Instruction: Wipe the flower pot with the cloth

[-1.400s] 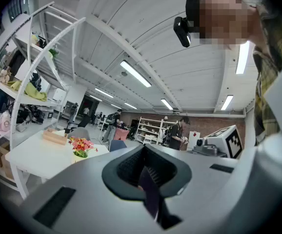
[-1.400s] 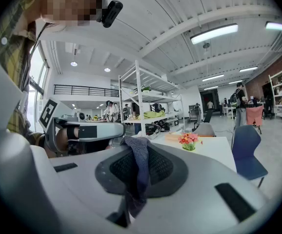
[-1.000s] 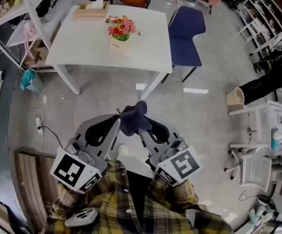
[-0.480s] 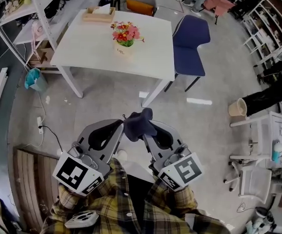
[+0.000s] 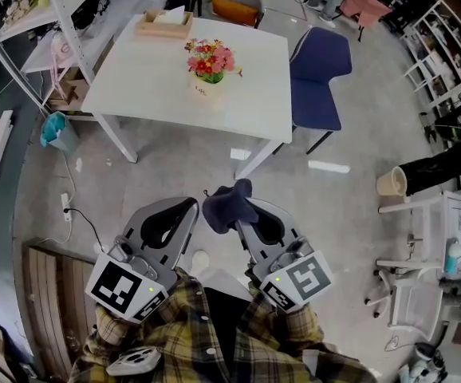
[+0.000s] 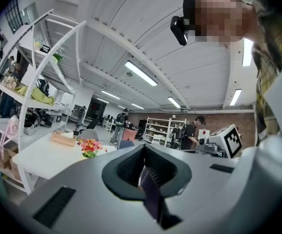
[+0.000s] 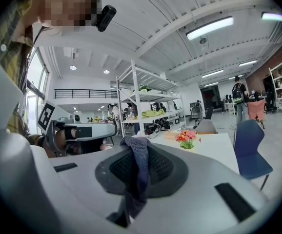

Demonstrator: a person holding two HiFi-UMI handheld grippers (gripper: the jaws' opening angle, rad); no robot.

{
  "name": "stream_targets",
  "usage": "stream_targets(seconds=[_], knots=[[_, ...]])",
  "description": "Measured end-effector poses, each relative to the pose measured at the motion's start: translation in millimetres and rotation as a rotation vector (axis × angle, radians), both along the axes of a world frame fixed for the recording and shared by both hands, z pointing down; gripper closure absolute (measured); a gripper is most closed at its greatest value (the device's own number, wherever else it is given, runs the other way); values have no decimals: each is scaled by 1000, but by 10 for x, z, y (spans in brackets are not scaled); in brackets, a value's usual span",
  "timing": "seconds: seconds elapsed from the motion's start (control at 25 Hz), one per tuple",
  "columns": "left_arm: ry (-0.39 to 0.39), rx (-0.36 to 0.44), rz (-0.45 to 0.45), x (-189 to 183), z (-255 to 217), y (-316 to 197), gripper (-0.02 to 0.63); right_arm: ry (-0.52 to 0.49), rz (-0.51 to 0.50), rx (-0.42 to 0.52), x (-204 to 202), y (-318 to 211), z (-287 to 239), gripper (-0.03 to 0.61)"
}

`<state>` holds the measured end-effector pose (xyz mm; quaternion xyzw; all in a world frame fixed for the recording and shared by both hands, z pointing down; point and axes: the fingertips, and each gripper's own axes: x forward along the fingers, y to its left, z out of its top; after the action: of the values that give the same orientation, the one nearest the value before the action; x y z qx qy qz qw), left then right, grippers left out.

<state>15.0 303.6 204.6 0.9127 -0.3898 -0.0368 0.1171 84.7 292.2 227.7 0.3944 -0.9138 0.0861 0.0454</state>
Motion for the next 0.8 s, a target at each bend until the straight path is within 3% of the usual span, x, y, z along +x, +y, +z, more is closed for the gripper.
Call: stream_targets(seconds=[0.44, 0.8], knots=[[9, 26, 73, -553, -89, -1318, 604, 49, 81, -9, -501, -1170, -15, 561], [-8, 19, 177, -895, -15, -2152, 604, 29, 233, 7, -703, -1957, -62, 561]])
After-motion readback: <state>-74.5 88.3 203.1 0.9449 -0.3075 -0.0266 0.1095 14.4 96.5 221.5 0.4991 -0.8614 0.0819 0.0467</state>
